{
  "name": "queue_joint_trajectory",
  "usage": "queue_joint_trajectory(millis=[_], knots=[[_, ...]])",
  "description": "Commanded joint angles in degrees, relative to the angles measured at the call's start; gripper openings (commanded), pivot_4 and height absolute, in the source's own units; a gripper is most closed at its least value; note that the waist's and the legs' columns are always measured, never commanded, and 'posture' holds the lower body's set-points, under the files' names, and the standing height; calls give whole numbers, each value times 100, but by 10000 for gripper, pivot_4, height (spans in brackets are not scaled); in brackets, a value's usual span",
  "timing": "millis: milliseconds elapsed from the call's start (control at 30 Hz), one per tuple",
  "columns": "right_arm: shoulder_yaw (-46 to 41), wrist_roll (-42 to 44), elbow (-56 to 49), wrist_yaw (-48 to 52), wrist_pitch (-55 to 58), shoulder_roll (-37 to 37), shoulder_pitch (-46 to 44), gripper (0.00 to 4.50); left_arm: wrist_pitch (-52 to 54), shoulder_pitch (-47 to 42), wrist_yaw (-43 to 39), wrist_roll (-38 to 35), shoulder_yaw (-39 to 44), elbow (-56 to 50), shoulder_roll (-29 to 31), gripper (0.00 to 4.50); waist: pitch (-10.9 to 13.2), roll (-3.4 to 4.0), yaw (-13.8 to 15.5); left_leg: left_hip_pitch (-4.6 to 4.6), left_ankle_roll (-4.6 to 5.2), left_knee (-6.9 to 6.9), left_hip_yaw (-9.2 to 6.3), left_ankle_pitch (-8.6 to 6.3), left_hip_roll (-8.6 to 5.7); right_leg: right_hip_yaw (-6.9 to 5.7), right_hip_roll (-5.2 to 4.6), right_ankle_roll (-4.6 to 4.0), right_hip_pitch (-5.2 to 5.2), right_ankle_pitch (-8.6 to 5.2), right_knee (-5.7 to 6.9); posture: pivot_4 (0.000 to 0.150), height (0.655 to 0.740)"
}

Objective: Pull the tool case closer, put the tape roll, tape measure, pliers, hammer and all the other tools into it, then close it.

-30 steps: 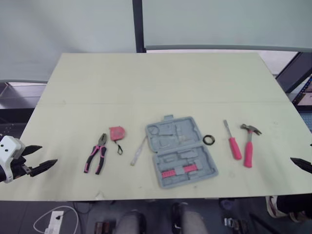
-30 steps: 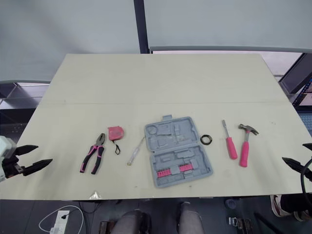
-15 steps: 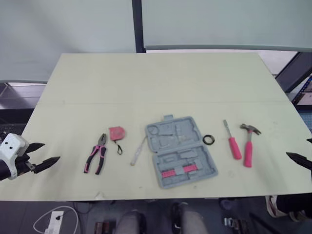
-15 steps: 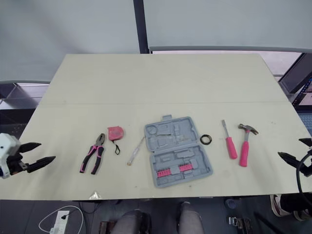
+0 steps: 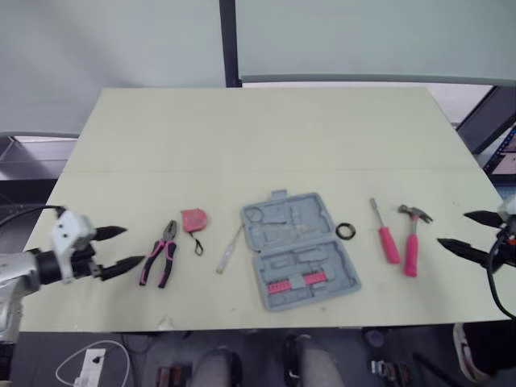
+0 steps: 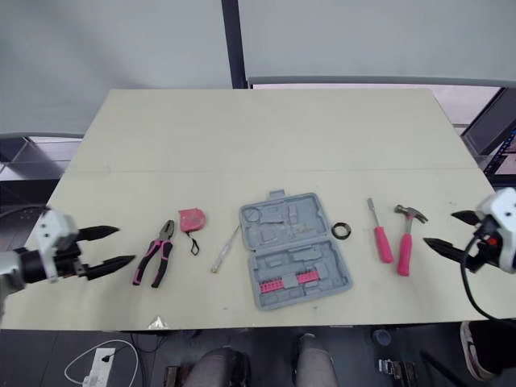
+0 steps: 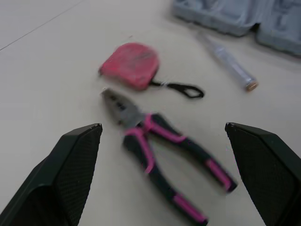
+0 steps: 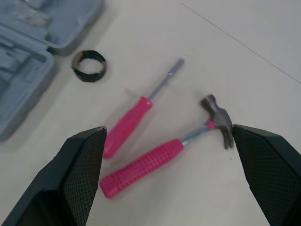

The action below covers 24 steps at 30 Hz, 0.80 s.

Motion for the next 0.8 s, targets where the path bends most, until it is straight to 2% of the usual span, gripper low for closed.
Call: queue_joint_trajectory(millis=[33, 67, 100, 167, 200, 267, 633, 733, 800], knots=[[594, -24, -113, 105, -90, 77, -528, 42264, 293, -317, 213, 89, -716, -802, -300, 45000, 0, 0, 6, -1, 0, 1, 0, 0, -1, -1, 1, 0, 0, 0, 0, 1500, 7400], [790, -83, -71, 83, -122, 145, -674, 39388, 340, -432, 242, 114, -923, -885, -440, 45000, 0, 0, 12, -1, 1, 1, 0, 1, -2, -1, 2, 0, 0, 0, 0, 1500, 7400], [983, -116, -47, 132, -148, 195, -778, 36211, 390, -545, 280, 151, -1114, -940, -571, 42559, 0, -1, 16, -1, 2, 2, 1, 3, -4, -2, 4, 0, 0, 0, 1, 1500, 7400], [1391, -301, 69, 152, -306, 325, -985, 26286, 562, -793, 447, 298, -1492, -981, -816, 36545, 0, -1, 29, -4, 3, 3, 1, 4, -4, -5, 11, 1, 0, 0, 1, 1500, 7400], [1596, -450, 213, 102, -403, 402, -1119, 21230, 615, -889, 502, 403, -1676, -987, -896, 31735, 1, -2, 32, -4, 4, 4, 2, 5, -5, -9, 16, 1, 0, 0, 2, 1500, 7400], [1922, -693, 522, 79, -565, 507, -1345, 21134, 725, -1052, 610, 674, -2001, -935, -980, 21492, 1, -2, 34, -5, 8, 8, 10, 8, -6, -23, 44, 6, -1, 3, 0, 1500, 7400], [2600, -1252, 1488, 133, -1331, 937, -1998, 21134, 683, -1606, 908, 1250, -2662, -434, -1527, 21492, 1, -2, 133, -3, 9, 16, 18, 9, 4, -17, 65, 11, -2, 6, 0, 1500, 7400], [2704, -1345, 1663, 119, -1439, 1044, -2116, 12236, 545, -1652, 870, 1387, -2777, -308, -1595, 12526, 1, -2, 136, -4, 10, 20, 18, 10, 3, -21, 65, 13, 0, 7, 0, 1500, 7400], [2821, -1486, 1792, 53, -1530, 1150, -2207, 2567, 495, -1691, 902, 1486, -2873, -214, -1693, 3002, 1, -2, 142, -4, 10, 20, 17, 10, 3, -20, 65, 13, 0, 7, 0, 1500, 7400]])
